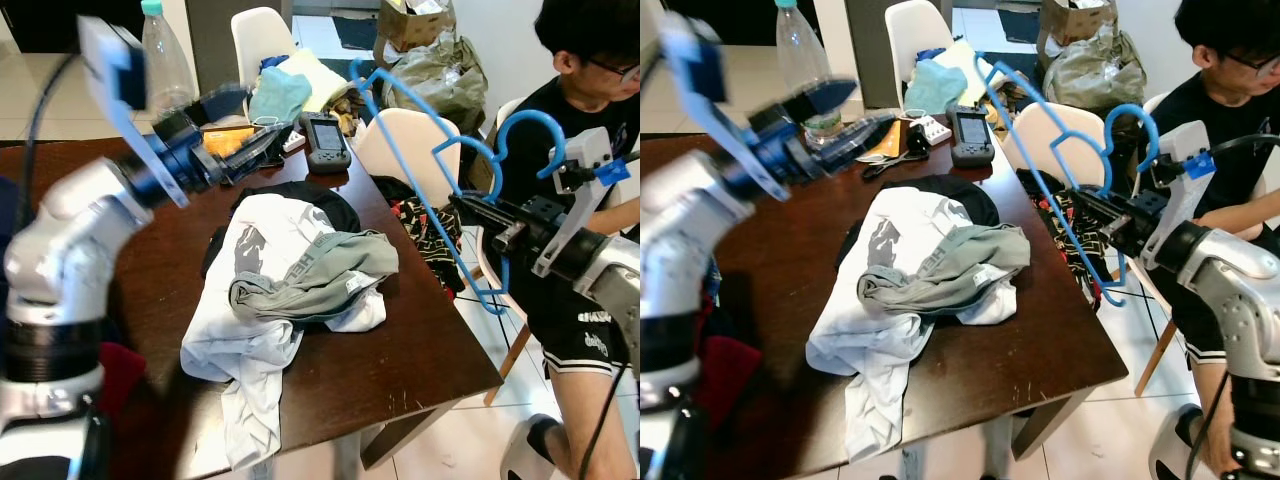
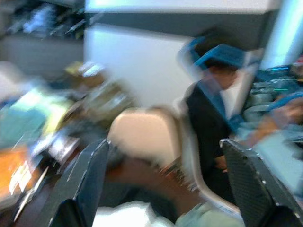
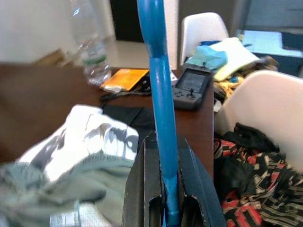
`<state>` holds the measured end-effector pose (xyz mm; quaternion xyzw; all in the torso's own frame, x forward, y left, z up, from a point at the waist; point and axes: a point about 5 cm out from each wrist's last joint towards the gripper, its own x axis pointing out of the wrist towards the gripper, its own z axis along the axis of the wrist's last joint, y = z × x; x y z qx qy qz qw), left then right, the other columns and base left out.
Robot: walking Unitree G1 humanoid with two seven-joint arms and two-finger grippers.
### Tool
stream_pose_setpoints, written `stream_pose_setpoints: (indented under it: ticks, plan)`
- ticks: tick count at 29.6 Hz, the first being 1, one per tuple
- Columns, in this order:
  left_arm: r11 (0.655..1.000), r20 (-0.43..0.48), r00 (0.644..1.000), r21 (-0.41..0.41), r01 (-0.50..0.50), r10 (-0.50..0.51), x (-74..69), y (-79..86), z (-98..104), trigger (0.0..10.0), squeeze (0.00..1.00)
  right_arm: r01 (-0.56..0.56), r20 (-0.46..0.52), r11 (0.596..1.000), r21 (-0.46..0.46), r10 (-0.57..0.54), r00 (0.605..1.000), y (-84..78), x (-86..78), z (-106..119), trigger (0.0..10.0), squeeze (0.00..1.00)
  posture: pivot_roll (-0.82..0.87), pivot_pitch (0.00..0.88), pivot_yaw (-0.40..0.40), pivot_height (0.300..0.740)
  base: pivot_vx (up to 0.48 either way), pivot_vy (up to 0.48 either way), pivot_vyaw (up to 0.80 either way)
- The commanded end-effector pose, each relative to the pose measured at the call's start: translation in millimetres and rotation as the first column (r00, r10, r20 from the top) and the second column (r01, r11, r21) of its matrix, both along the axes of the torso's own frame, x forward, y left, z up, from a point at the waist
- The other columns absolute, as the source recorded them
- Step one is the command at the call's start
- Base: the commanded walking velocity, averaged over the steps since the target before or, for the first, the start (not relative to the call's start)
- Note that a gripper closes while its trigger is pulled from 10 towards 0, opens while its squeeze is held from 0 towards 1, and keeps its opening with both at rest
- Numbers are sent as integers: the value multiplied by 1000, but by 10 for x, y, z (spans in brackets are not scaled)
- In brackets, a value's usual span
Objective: Hang hanger
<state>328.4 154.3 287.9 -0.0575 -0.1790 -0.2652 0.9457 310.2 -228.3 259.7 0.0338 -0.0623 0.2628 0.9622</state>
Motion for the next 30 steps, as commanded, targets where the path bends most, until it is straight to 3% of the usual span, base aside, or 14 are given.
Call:
stream_pose_setpoints:
  ticks: [1, 3, 7, 12, 18, 25, 30]
  plan:
    - [971, -59, 969, 39, -237, 239, 34, 47, -213, 10000, 0, 54, 0, 998, 41, -54, 999, 108, 39, -66, 10000, 0, 103, 156, -50, 740, 0, 0, 0]
    - [943, -72, 940, 50, -330, 333, 16, 67, -314, 10000, 0, 70, -5, 994, 81, -70, 998, 204, 62, -102, 10000, 0, 103, 156, -50, 740, 0, 0, 0]
    - [917, -163, 909, -51, -397, 384, -124, 141, -511, 10000, 0, 222, -1, 970, 102, -223, 975, 271, 130, -223, 10000, 0, 115, 163, -58, 740, 0, 0, 0]
    - [892, -166, 881, -18, -451, 442, -209, 195, -579, 10000, 0, 254, -16, 963, 91, -254, 967, 326, 141, -308, 10000, 0, 121, 165, -61, 740, 0, 0, 0]
    - [858, -82, 856, 97, -504, 511, -308, 270, -613, 10000, 0, 335, 6, 942, -18, -335, 942, 382, 79, -403, 10000, 0, 115, 165, -65, 740, 0, 0, 0]
    - [858, -103, 854, 134, -496, 510, -420, 197, -738, 10000, 0, 398, -11, 917, -30, -398, 917, 408, -43, -548, 10000, 0, 111, 176, -69, 740, 0, 0, 0]
    - [856, -100, 856, 171, -487, 507, -417, 104, -779, 10000, 0, 410, 1, 910, -54, -411, 912, 442, -61, -591, 10000, 0, 105, 174, -64, 740, 0, 0, 0]
